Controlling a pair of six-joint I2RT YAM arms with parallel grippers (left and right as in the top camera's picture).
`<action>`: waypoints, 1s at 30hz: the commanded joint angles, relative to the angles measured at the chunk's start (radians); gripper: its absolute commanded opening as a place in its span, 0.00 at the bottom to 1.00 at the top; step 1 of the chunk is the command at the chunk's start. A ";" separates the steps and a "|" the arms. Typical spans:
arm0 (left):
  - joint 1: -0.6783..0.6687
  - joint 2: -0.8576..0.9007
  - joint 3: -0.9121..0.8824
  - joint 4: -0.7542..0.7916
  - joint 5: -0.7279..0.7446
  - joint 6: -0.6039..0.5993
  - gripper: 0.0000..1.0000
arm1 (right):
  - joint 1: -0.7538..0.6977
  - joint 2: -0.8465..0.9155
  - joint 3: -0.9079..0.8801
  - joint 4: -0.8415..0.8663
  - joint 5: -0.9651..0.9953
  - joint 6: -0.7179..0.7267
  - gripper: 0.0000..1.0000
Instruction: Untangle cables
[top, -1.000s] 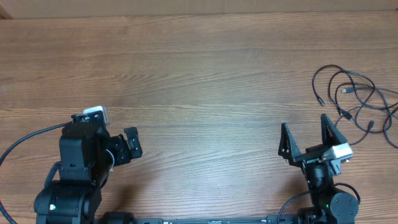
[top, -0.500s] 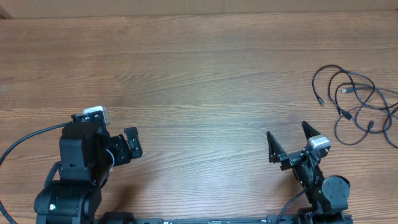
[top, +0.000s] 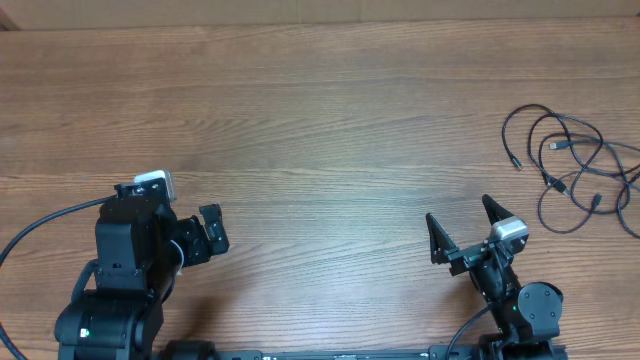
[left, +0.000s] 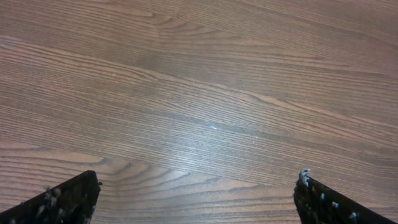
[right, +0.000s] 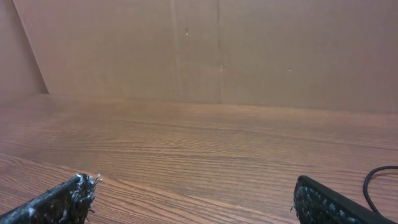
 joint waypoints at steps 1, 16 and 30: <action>-0.007 -0.002 -0.007 0.002 -0.013 -0.010 1.00 | 0.002 -0.010 -0.011 0.008 -0.005 -0.005 1.00; -0.007 -0.002 -0.007 0.002 -0.013 -0.010 0.99 | 0.002 -0.010 -0.011 0.008 -0.005 -0.005 1.00; -0.007 -0.213 -0.246 0.256 0.005 0.062 1.00 | 0.002 -0.010 -0.011 0.008 -0.005 -0.005 1.00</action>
